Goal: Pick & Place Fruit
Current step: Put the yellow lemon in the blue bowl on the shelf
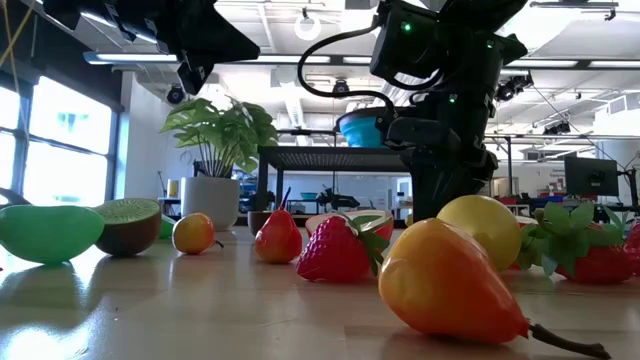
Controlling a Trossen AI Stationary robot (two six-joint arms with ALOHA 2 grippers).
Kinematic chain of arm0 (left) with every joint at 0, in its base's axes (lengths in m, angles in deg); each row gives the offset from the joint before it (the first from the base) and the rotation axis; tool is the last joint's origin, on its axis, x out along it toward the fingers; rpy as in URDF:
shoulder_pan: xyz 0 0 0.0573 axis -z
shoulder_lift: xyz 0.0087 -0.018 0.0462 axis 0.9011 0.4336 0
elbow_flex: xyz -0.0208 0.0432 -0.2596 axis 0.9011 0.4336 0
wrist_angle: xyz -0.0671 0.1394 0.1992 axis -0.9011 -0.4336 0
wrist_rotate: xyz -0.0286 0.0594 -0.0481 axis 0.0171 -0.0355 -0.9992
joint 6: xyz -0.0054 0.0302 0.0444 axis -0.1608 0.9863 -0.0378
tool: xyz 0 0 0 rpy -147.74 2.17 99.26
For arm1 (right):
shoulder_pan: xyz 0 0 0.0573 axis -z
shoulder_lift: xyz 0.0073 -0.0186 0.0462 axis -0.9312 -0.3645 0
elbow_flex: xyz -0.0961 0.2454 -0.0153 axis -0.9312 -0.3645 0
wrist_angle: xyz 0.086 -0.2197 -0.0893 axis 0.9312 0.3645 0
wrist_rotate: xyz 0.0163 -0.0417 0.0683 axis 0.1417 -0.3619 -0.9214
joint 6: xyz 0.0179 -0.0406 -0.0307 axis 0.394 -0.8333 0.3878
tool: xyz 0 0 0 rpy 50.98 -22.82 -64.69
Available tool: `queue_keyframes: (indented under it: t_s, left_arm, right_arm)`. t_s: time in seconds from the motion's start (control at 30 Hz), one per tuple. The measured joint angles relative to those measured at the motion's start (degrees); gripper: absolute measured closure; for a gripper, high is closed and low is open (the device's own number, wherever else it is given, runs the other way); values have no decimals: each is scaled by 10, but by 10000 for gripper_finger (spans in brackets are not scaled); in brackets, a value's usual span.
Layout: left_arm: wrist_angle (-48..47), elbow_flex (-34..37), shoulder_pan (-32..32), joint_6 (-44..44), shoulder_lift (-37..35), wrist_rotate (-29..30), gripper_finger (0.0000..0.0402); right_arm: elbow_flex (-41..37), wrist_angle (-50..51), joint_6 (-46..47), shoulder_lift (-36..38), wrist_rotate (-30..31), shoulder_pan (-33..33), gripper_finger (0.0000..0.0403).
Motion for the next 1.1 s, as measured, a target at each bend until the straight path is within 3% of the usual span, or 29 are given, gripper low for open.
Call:
queue_keyframes:
  t_s: [1.1]
  left_arm:
    - [-2, 0, 0, 0, 0, 0, 402]
  right_arm:
    - [0, -28, -3, 3, -17, 0, 189]
